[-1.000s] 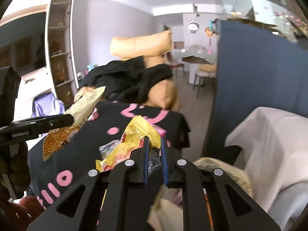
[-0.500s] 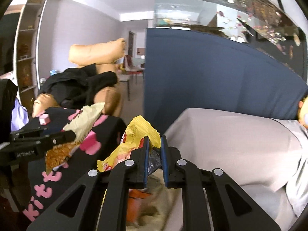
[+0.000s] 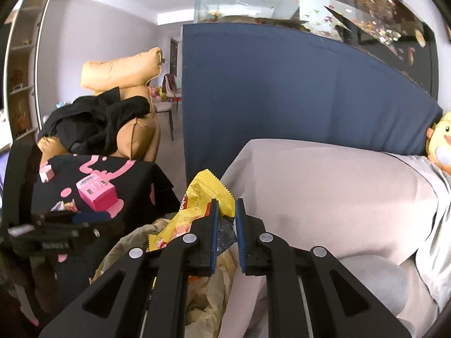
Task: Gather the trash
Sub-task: 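Drop the chips bag into the trash bag with the left tool while the right tool drops the nabati pack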
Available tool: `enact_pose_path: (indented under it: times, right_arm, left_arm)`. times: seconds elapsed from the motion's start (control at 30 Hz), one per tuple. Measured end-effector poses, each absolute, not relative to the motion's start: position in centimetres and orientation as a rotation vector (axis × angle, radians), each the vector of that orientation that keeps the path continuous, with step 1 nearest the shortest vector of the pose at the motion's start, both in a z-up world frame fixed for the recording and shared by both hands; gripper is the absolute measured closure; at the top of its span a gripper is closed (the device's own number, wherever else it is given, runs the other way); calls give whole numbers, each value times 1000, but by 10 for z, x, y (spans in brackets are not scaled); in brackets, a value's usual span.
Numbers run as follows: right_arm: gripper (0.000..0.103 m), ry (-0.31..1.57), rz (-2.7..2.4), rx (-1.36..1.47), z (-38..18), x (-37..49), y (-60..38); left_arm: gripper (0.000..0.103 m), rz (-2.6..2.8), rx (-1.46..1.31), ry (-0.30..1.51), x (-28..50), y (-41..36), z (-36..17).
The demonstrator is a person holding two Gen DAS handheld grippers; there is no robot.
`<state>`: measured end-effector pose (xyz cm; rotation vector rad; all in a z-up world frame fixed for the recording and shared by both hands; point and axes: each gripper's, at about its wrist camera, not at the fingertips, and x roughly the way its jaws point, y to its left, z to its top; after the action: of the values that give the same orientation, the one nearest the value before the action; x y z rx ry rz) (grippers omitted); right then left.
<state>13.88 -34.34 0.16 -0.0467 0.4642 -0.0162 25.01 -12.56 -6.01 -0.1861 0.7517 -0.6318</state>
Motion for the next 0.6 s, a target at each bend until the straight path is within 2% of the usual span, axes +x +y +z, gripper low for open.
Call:
enact_pose_path:
  times: [0.6]
  right_arm:
    - [90,620,55,70,-81,181,-302]
  left_arm:
    - [46,-314,-227,711,209,34,-65]
